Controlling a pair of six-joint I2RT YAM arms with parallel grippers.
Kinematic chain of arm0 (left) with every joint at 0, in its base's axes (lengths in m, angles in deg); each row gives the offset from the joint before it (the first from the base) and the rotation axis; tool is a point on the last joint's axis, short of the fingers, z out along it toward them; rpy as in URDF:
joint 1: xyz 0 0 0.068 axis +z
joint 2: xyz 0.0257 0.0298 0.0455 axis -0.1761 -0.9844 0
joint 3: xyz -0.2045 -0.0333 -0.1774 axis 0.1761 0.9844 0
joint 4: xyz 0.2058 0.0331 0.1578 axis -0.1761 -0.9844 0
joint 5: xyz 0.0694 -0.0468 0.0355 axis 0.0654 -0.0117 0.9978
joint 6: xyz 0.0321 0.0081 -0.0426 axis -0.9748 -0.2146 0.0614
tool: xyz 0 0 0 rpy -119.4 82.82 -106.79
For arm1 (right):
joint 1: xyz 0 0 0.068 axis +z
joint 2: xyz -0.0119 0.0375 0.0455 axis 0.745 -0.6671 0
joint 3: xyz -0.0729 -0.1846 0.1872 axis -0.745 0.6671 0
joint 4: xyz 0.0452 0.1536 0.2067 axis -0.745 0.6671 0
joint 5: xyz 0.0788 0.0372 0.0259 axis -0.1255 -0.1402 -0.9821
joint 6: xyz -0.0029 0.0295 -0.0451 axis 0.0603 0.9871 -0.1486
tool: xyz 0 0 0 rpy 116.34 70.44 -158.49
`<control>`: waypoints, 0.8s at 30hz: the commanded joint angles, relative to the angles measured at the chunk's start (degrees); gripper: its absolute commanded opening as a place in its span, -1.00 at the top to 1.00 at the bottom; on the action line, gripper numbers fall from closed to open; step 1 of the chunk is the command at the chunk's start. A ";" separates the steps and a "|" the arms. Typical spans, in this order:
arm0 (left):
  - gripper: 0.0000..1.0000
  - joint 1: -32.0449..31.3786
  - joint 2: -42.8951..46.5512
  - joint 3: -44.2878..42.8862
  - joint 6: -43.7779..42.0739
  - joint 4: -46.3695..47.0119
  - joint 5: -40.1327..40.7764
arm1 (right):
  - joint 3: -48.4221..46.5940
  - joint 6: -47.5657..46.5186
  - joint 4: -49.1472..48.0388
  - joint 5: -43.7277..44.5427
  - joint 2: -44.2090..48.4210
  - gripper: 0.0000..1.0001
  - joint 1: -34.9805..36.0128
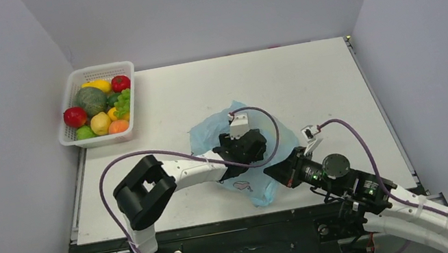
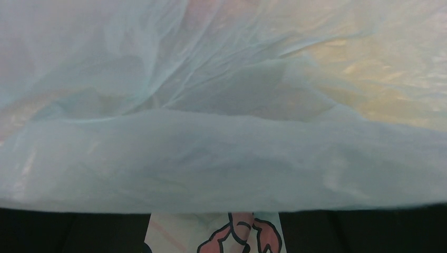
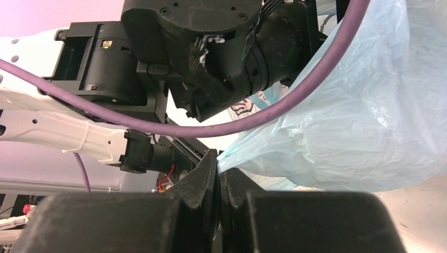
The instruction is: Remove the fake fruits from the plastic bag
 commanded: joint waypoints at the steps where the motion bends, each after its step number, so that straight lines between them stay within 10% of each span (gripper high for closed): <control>1: -0.46 1.32 -0.31 -0.73 -1.61 4.91 0.00 | 0.26 -0.37 -1.48 -0.25 1.17 1.00 -0.25; 24: -0.34 3.01 -11.63 -7.90 -9.91 20.35 -0.78 | -1.86 -1.18 2.20 -0.63 3.53 1.00 -0.37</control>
